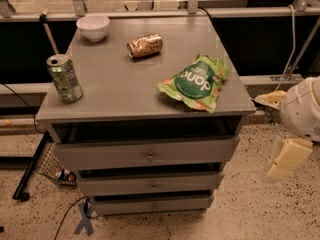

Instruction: Open top drawer

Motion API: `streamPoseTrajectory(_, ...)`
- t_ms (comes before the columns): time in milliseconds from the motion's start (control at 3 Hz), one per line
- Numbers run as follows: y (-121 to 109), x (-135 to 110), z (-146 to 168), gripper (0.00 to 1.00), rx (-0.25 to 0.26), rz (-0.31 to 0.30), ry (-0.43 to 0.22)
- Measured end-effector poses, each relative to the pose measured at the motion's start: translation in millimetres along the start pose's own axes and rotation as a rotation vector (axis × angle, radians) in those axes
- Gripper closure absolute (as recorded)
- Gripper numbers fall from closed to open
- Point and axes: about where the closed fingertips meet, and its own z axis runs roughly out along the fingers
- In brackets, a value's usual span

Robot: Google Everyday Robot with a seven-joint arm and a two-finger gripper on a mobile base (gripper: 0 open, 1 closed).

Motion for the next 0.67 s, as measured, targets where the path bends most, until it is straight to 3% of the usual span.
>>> streamPoseTrajectory(333, 1.7, 17.5, 33.8, 0.00, 0.001, 0.007, 0.001)
streamPoseTrajectory(667, -8.1, 30.5, 94.9, 0.00, 0.006, 0.002, -0.025)
